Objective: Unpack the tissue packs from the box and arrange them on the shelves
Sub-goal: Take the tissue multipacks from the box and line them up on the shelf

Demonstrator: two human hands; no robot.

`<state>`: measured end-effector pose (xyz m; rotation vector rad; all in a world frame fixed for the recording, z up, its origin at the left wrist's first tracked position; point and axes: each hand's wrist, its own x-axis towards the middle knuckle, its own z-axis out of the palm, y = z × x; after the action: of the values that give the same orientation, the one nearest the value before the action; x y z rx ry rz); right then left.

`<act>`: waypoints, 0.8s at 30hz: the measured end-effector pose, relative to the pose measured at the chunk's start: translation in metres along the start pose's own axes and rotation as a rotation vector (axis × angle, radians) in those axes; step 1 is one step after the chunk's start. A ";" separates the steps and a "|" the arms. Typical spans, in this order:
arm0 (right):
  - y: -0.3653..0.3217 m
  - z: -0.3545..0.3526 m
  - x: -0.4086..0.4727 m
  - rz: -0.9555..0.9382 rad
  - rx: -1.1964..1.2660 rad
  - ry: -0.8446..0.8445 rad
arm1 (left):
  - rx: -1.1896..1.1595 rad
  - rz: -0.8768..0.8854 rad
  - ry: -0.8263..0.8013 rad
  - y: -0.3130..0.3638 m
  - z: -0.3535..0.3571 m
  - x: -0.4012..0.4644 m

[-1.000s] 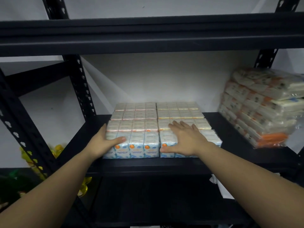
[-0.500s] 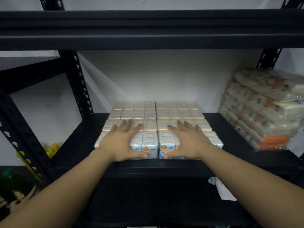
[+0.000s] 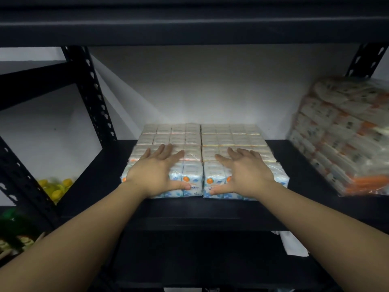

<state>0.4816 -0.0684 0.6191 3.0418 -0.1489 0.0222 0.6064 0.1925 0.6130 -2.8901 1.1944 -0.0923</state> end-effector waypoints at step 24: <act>-0.061 -0.002 -0.001 -0.099 0.154 0.019 | -0.789 -0.207 0.145 -0.049 -0.001 -0.058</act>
<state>0.4867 -0.0082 0.6149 3.1969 0.0054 0.0584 0.6000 0.2686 0.6124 -3.7423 1.1350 0.2270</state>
